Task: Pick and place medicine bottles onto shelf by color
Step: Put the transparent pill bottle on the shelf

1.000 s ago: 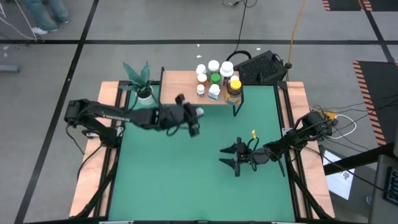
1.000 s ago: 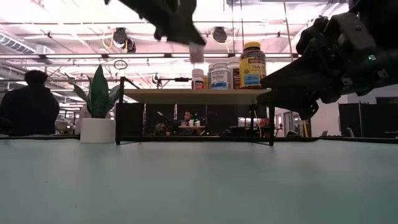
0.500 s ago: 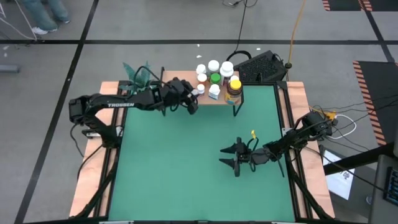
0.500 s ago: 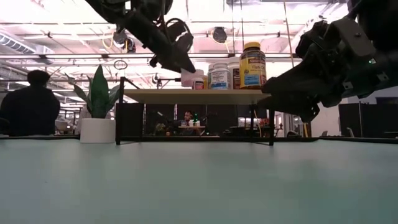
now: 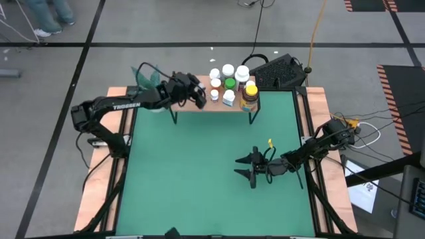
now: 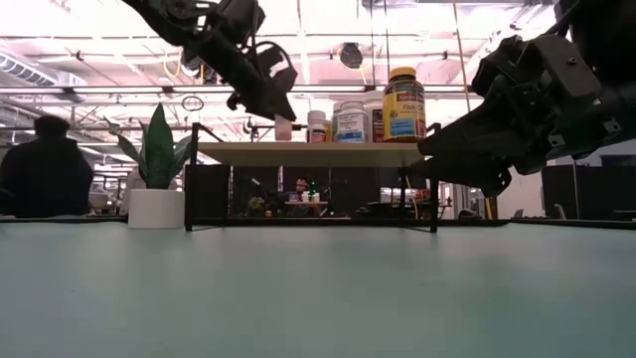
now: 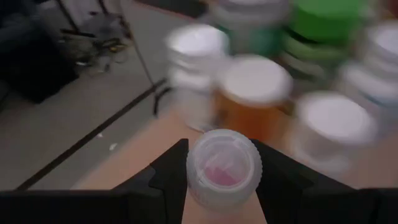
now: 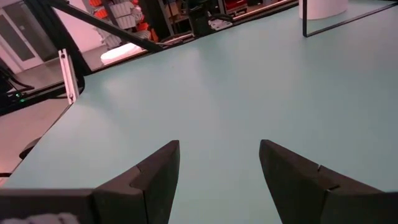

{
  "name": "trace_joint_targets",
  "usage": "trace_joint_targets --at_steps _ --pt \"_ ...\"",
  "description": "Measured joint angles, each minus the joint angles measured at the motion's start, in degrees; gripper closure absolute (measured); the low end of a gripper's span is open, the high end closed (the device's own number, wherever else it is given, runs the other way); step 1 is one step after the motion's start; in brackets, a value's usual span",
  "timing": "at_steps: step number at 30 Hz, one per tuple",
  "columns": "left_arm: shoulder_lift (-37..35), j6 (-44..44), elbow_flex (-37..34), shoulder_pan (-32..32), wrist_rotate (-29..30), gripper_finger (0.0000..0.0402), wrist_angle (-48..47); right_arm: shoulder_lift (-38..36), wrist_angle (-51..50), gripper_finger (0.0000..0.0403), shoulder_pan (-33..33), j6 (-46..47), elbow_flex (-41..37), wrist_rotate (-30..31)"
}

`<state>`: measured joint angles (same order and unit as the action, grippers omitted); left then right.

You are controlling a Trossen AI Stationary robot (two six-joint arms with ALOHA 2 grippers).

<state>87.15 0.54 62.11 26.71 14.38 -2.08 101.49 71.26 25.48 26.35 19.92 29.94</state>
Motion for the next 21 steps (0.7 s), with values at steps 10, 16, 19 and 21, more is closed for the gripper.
trace_joint_targets --at_steps 10,16,19,21 --pt "2.0 -4.8 0.0 7.8 -5.9 0.0243 6.7 0.0 0.9 0.0188 -1.5 0.2 0.0 0.1" --pt "4.2 -5.7 0.0 8.8 -7.4 0.0243 9.3 0.0 0.8 0.0188 -1.6 0.7 0.0 0.0" --pt "5.2 -5.9 0.0 8.8 -7.9 0.0243 9.6 0.0 0.6 0.0188 -1.6 0.6 0.0 -0.1" --pt "5.5 -5.9 -0.1 9.0 -8.1 0.0243 10.0 0.0 0.5 0.0188 -1.7 0.6 0.0 -0.1"
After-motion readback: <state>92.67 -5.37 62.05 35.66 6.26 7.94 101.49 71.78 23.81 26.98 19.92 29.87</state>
